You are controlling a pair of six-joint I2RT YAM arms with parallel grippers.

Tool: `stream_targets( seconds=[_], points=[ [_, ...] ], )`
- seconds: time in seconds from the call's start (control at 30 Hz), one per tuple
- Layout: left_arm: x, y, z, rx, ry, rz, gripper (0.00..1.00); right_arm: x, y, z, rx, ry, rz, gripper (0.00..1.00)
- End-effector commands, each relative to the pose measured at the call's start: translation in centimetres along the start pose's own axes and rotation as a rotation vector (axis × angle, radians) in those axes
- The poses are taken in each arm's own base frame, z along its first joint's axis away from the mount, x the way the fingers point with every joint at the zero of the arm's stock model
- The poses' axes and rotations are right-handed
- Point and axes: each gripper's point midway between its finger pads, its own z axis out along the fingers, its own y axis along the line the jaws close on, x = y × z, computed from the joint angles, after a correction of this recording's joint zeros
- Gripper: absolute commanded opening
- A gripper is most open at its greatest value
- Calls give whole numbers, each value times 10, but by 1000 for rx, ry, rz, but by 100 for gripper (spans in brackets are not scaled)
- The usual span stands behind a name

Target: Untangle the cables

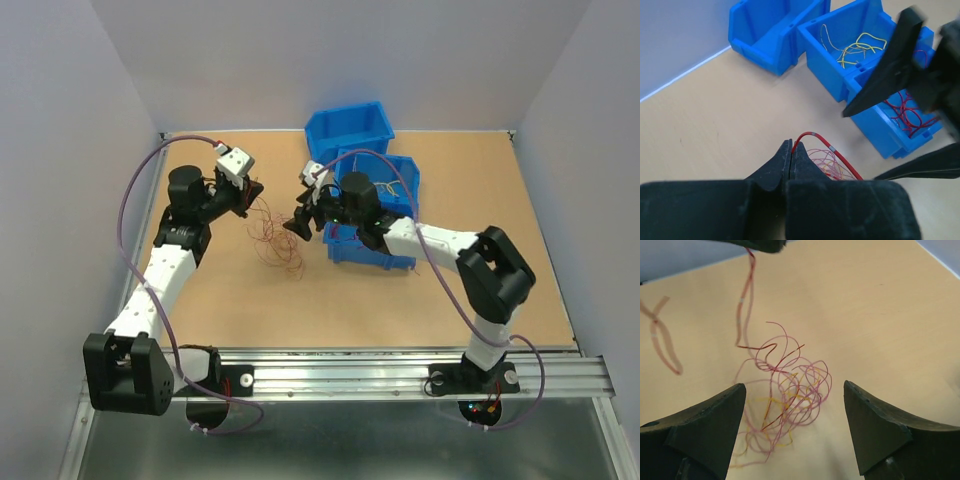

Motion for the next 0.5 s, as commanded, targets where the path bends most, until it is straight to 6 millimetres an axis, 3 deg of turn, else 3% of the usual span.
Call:
stream_targets(
  seconds=[0.0, 0.13, 0.3, 0.43, 0.47],
  points=[
    [-27, -15, -15, 45, -56, 51, 0, -34, -3, 42, -5, -133, -129, 83],
    [-41, -22, -28, 49, -83, 73, 0, -25, -4, 63, -17, -199, -122, 78],
    [-65, -23, -41, 23, -131, 108, 0, -1, 16, 77, -102, -226, -105, 73],
    [-108, -17, -53, -26, -199, 135, 0, 27, 34, 85, -137, -196, -130, 64],
    [-135, -14, -60, -49, -242, 157, 0, 32, 41, 86, -155, -198, -134, 50]
  ],
)
